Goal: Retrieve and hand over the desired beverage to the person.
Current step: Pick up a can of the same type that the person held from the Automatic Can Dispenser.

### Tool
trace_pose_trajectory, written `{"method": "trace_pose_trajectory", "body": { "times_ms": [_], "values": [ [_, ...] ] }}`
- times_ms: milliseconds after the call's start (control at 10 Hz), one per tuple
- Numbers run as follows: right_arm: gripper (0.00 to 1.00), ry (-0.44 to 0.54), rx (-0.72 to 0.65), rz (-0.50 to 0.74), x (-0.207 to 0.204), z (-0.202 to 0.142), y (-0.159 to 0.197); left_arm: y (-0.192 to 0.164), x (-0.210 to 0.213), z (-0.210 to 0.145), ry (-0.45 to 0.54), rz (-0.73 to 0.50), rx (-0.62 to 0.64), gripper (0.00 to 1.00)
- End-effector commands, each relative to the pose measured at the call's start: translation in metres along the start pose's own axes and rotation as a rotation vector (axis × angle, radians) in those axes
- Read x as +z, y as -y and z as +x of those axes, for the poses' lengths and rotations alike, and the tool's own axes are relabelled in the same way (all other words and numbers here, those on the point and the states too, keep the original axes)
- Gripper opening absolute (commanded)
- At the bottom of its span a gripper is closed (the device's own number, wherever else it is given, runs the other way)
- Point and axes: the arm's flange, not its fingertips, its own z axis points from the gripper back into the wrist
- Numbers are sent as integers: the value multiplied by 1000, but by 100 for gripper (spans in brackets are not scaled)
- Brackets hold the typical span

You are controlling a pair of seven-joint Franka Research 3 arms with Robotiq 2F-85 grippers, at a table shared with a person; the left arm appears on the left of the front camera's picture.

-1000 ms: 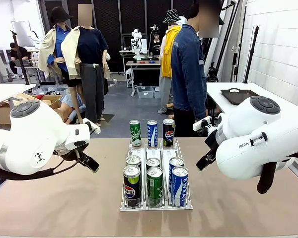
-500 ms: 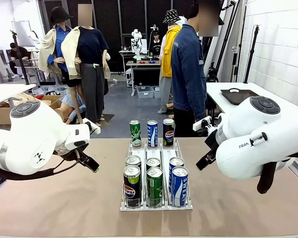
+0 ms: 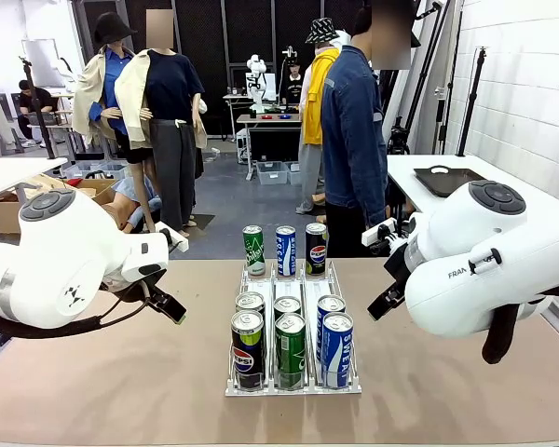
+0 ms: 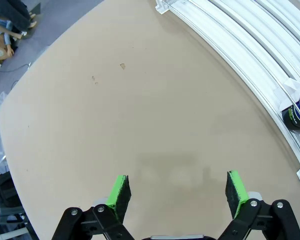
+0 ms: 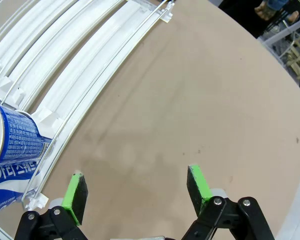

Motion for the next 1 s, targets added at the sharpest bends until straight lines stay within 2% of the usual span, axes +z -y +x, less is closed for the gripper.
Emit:
{"method": "trace_pose_trajectory", "body": {
  "times_ms": [0, 100, 300, 500, 600, 700, 800, 900],
  "values": [
    [100, 0, 0, 0, 0, 0, 0, 0, 0, 0, 0, 0, 0, 100],
    [100, 8, -16, 6, 15, 6, 12, -9, 11, 7, 7, -30, 5, 100],
    [100, -11, -34, 104, 44, 20, 44, -38, 39, 24, -24, -104, 29, 100],
    [100, -35, -97, 192, 77, 37, 81, -77, 81, 50, -49, -256, 66, 100],
    [100, -77, -141, 268, 89, 46, 100, -98, 99, 61, -49, -331, 96, 100],
    [100, -80, -226, 343, 104, 49, 124, -119, 120, 67, -14, -433, 94, 100],
    [100, -64, -278, 390, 115, 47, 143, -137, 131, 68, 40, -485, 120, 100],
    [100, -7, -324, 484, 123, 42, 167, -162, 139, 62, 90, -553, 149, 100]
  ]
}}
